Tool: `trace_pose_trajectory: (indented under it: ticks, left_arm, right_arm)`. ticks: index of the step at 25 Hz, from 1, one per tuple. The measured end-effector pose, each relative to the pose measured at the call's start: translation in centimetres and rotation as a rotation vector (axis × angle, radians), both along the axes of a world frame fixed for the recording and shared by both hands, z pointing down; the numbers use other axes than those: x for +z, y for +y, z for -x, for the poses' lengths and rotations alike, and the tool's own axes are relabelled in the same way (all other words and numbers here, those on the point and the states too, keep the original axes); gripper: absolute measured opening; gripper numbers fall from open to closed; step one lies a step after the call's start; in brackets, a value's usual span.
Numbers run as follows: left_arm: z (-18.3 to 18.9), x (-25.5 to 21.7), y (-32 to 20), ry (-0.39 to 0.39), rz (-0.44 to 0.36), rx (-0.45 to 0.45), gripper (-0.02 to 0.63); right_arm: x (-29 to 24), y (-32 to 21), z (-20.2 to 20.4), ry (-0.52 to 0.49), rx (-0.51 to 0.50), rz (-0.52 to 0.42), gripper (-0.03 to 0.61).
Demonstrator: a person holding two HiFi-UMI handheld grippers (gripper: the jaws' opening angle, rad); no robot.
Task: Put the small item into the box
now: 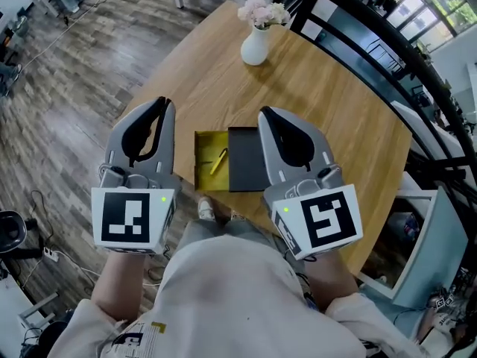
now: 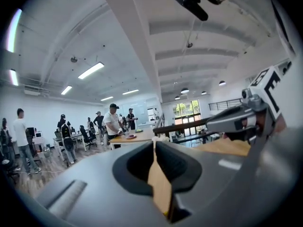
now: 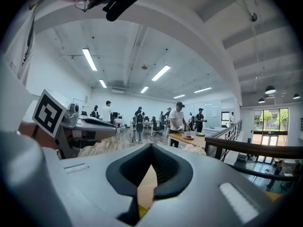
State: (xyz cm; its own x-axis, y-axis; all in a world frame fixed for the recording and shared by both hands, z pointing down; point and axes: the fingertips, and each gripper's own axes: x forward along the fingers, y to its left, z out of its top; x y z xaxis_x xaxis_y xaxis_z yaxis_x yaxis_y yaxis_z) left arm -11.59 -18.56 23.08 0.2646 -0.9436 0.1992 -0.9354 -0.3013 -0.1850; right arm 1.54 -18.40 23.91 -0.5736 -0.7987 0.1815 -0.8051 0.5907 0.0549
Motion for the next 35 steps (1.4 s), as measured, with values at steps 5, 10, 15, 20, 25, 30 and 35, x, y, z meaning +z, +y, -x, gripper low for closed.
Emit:
trace_pose_trajectory:
  ticks: [5,10,15,20,25,30,35]
  left_arm:
    - [-0.2,-3.9,1.4,-0.005,-0.114,0.005,0.005]
    - [-0.2,-5.7,2.6,0.02,-0.161,0.006,0.005]
    - [0.6,-5.4,3.4,-0.013,-0.189,-0.024,0.005]
    - [1.2,-4.7,3.7,-0.008,-0.168,-0.029,0.005]
    - [1.5,-4.4,3.3,-0.007,-0.151,-0.033,0.005]
    - [1.6,-4.4,3.3,0.002,-0.149,-0.026,0.003]
    - [1.3,-4.2,3.2,-0.014,-0.142,-0.026,0.003]
  right_arm:
    - [-3.5,0.9,-0.1,-0.06,0.033,-0.083,-0.002]
    - [-5.3,1.8,0.2,-0.064,0.025,-0.117,0.0]
    - [-5.0,2.7,0.8,-0.047,0.008,-0.103,0.0]
    - [-4.4,3.0,1.1,-0.031,-0.006,-0.09,0.0]
    - [-4.7,2.9,1.0,-0.025,-0.004,-0.105,-0.001]
    - [-4.8,3.0,1.2,-0.034,-0.01,-0.094,0.0]
    - [-4.6,2.8,1.2,-0.072,-0.031,-0.07,0.0]
